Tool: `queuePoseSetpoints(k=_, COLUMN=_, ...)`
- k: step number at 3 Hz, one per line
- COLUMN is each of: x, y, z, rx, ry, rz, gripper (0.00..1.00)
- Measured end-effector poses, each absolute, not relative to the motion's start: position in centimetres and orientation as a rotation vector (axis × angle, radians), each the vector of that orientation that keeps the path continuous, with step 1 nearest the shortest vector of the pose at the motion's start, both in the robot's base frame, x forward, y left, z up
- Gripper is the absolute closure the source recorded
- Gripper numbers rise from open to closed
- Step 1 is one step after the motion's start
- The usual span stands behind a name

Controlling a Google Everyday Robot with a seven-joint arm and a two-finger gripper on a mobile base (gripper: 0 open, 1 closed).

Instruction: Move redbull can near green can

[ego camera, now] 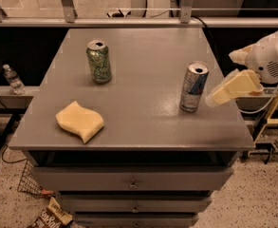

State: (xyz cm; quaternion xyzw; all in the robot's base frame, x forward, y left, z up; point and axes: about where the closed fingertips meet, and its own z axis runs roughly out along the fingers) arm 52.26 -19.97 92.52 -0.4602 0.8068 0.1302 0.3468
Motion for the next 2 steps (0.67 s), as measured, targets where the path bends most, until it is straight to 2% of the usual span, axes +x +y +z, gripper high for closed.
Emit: queuePoseSetpoints(k=2, x=53.8, y=-16.6, z=91.4, rx=-1.198, ry=2.036, rz=0.479, gripper=0.0)
